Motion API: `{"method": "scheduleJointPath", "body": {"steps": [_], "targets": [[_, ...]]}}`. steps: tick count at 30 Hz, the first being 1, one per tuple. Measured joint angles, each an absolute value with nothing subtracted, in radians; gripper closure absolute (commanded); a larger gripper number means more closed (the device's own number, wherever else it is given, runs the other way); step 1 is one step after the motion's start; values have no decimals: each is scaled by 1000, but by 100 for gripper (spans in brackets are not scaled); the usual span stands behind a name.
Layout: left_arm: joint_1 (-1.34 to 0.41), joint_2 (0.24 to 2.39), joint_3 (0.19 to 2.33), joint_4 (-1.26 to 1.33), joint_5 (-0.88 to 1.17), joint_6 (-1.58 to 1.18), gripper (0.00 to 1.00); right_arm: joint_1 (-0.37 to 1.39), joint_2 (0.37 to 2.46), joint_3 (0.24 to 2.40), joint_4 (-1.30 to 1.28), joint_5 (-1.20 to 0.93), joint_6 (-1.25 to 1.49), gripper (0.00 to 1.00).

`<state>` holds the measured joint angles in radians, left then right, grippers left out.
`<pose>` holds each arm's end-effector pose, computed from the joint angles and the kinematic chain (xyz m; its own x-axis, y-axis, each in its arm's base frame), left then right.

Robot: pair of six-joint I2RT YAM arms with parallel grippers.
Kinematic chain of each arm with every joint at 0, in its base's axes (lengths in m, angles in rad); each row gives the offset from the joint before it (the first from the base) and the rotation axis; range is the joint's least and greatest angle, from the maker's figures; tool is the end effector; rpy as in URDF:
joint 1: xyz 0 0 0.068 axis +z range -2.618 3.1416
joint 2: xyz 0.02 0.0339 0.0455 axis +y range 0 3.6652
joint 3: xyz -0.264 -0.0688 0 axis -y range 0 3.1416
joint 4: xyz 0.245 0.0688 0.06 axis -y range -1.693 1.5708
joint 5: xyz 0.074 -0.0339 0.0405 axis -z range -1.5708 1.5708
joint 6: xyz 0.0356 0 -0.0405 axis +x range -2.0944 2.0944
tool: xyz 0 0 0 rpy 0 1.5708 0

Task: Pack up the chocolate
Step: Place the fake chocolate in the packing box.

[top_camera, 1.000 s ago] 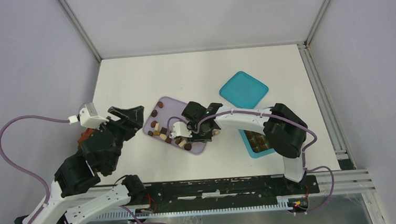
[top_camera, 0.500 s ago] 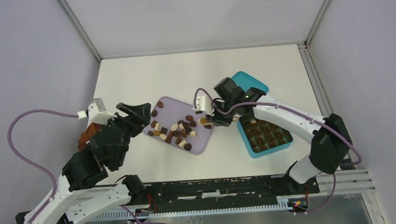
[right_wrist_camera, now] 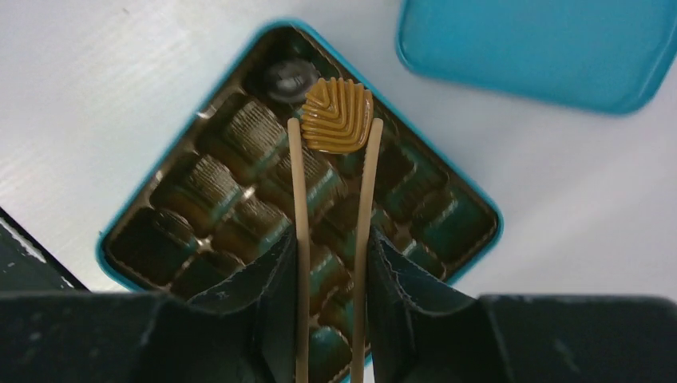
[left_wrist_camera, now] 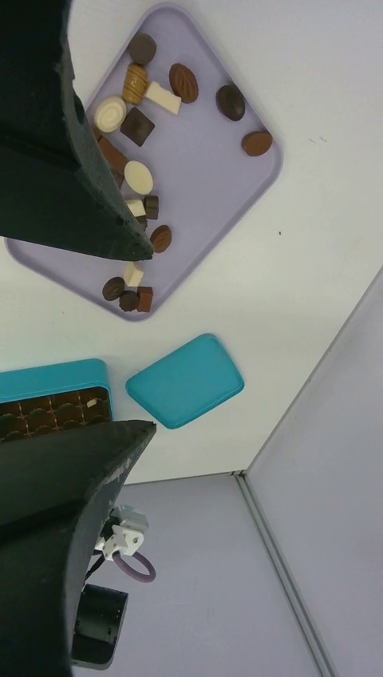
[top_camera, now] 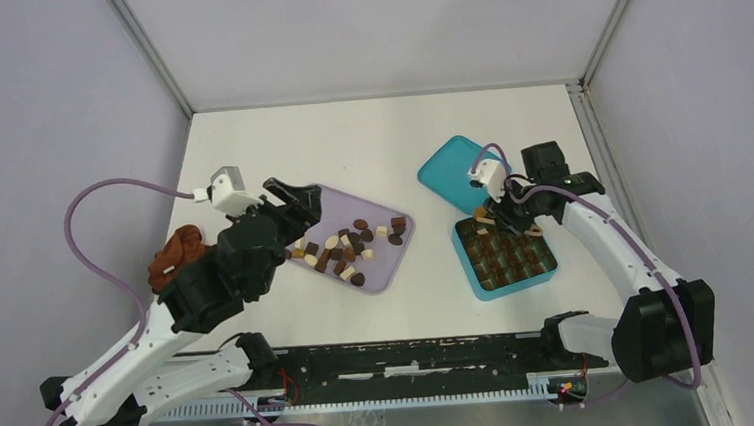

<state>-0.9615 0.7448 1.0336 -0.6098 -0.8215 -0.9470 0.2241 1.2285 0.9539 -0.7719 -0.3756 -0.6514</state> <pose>0.0997 -0.0973 0.3887 -0.2361 -0.6277 -0.7418 -0.0525 0.7705 -0.6353 0.2283 0.0654 0.2608 -0.4373 -0.6782 -0.5906 -0.8185 0.5722 -0.0510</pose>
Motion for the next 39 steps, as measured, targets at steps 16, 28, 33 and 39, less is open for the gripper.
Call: {"method": "scheduleJointPath", "body": {"steps": [16,28,33,39], "targets": [[-962,857,1004,-506,-708,-933,21,-89,1263,921,-863,-363,-855,80],[-962,894,1003,-489,-692,-933,21,-89,1287,918,-863,-389,-870,78],[-962,929,1003,-473,-674,-933,21,-89,1305,918,-862,-395,-870,74],[-962,947,1003,-464,-670,-933,21,-80,1323,910,-844,-396,-867,70]]}}
